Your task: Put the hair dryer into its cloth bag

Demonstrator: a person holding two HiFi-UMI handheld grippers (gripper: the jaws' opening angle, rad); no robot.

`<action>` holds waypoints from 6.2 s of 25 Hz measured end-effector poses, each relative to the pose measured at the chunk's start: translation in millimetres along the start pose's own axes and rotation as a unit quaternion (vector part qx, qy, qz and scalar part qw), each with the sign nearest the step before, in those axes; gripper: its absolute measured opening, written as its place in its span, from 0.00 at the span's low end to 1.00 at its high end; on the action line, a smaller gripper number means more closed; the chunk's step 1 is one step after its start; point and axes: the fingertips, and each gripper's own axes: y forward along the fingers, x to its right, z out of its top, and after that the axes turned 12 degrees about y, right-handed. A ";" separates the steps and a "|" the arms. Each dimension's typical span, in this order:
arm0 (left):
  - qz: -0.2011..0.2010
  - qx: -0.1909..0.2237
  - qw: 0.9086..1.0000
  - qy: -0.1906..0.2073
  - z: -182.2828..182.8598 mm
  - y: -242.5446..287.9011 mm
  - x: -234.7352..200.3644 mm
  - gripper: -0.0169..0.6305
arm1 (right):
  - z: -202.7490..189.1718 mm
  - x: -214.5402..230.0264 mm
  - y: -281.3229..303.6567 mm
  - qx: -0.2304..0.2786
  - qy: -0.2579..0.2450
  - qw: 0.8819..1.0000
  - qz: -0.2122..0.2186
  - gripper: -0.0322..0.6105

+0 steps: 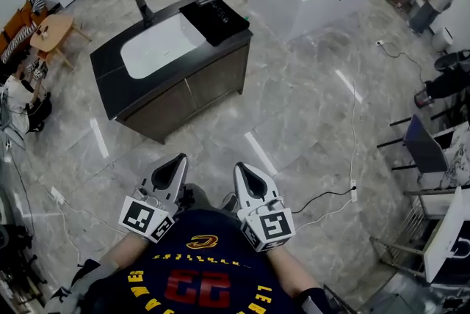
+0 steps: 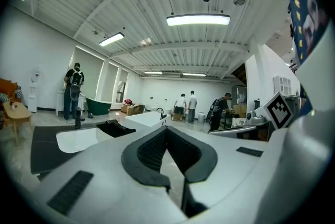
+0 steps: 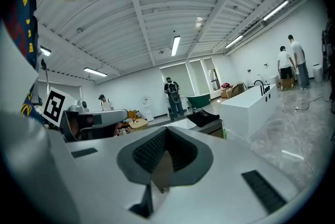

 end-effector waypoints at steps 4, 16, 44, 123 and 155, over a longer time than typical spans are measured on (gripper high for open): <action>0.011 -0.014 1.000 0.000 -3.3 8.6 3.1 0.03 | 2.2 15.7 0.8 -0.011 0.011 1.000 -0.004 0.06; 0.014 -0.025 1.000 -0.003 -13.9 84.9 -52.5 0.03 | 20.7 59.3 79.1 -0.030 0.010 0.999 -0.004 0.06; -0.072 -0.034 0.996 -0.031 -33.5 309.7 -217.9 0.03 | 83.3 170.2 293.2 -0.067 0.029 0.994 -0.082 0.06; 0.225 -0.185 0.943 -0.159 -160.6 357.0 -464.7 0.28 | -27.3 387.1 766.7 -0.491 -0.099 0.862 -0.076 0.41; -0.199 -0.312 0.923 0.110 -229.5 558.3 -303.2 0.28 | 37.3 418.1 473.1 -0.391 0.034 0.916 -0.080 0.41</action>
